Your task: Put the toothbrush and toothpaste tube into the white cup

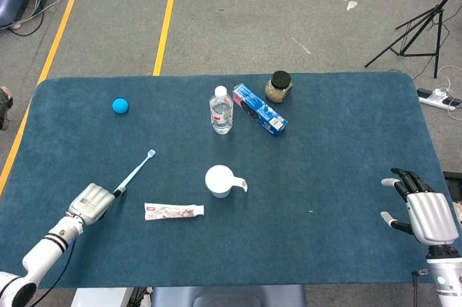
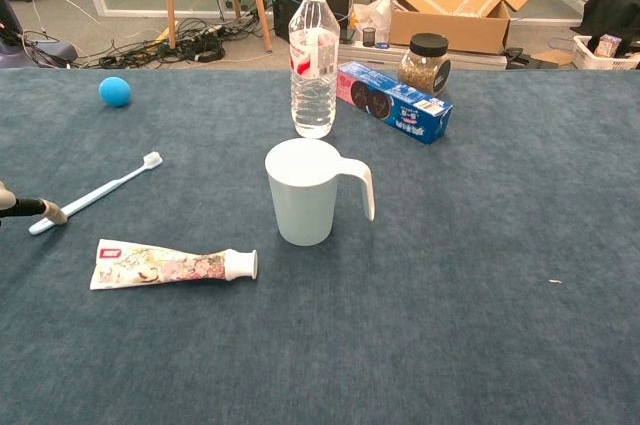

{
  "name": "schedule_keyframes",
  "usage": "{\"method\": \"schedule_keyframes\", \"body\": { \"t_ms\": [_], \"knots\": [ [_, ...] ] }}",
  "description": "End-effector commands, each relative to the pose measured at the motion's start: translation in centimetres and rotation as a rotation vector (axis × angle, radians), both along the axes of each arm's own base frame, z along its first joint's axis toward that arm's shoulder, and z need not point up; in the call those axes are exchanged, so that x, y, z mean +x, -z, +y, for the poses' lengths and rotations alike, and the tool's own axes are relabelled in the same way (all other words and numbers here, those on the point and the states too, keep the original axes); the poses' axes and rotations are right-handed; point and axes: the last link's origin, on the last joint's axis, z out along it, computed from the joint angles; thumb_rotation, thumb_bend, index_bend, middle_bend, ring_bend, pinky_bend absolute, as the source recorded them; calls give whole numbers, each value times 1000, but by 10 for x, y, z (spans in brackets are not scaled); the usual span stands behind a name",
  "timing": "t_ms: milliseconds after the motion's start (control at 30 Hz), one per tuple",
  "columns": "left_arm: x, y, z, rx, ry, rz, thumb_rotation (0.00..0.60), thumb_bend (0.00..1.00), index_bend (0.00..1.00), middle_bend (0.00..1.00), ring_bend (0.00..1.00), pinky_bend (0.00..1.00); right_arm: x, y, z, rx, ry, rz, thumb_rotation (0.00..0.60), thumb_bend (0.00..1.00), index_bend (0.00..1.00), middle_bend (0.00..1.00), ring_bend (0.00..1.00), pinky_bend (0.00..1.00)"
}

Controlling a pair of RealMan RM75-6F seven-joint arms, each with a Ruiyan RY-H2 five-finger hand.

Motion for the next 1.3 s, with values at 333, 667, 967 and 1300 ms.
{"method": "schedule_keyframes", "body": {
  "t_ms": [333, 667, 967, 1300],
  "knots": [
    [-12, -7, 13, 47, -42, 17, 600, 889, 141, 1000, 960, 998, 0, 0, 0, 0, 0, -2, 600, 98, 353, 224, 186, 446],
    [-7, -22, 20, 124, -59, -64, 600, 882, 141, 1000, 958, 997, 0, 0, 0, 1, 2, 0, 600, 98, 353, 225, 186, 446],
    [15, -29, 26, 242, -122, -384, 600, 317, 149, 375, 448, 602, 0, 2, -1, 7, 4, 9, 600, 98, 353, 225, 186, 446],
    [18, -14, 47, 260, -328, -600, 600, 259, 399, 0, 0, 0, -1, 0, -1, 3, 6, 1, 600, 98, 353, 225, 186, 446]
  ]
}}
